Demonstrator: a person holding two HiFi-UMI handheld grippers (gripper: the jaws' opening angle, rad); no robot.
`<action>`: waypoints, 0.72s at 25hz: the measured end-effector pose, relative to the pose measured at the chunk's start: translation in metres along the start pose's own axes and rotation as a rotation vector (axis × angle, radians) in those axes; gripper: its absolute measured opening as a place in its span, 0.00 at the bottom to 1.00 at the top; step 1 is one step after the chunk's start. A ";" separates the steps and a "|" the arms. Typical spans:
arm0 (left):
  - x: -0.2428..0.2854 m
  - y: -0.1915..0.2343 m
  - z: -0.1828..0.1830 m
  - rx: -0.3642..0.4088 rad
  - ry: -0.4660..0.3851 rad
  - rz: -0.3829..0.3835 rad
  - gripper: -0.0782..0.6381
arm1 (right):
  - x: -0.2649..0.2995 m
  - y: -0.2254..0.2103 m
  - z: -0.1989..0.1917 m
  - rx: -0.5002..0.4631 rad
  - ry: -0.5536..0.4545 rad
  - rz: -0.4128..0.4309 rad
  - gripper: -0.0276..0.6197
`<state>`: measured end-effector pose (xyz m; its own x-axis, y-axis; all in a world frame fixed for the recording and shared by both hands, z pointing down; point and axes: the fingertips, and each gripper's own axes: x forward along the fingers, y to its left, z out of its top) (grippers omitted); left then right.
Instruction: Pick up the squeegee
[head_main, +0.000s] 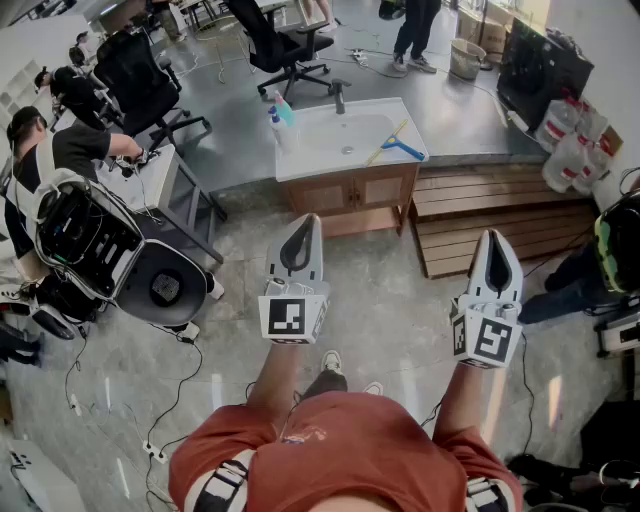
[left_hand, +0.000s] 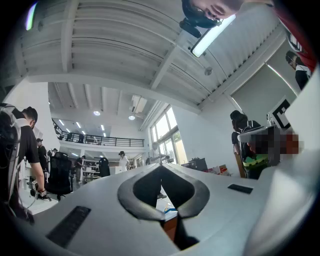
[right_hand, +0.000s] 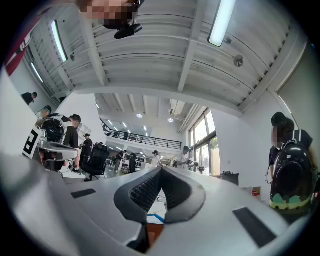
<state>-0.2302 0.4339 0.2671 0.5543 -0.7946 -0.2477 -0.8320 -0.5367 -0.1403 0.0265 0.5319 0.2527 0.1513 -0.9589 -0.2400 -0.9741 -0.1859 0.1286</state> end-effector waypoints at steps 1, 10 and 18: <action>0.000 0.005 0.001 -0.001 -0.007 -0.008 0.13 | 0.002 0.005 0.002 -0.001 0.001 -0.005 0.05; 0.004 0.054 0.007 -0.007 -0.015 -0.040 0.13 | 0.030 0.060 0.011 -0.004 0.009 0.006 0.05; 0.023 0.117 -0.007 -0.028 -0.016 -0.023 0.13 | 0.079 0.104 0.003 0.010 0.010 0.010 0.05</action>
<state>-0.3144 0.3513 0.2520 0.5727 -0.7776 -0.2596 -0.8180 -0.5628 -0.1189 -0.0635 0.4370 0.2439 0.1434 -0.9627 -0.2293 -0.9771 -0.1745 0.1214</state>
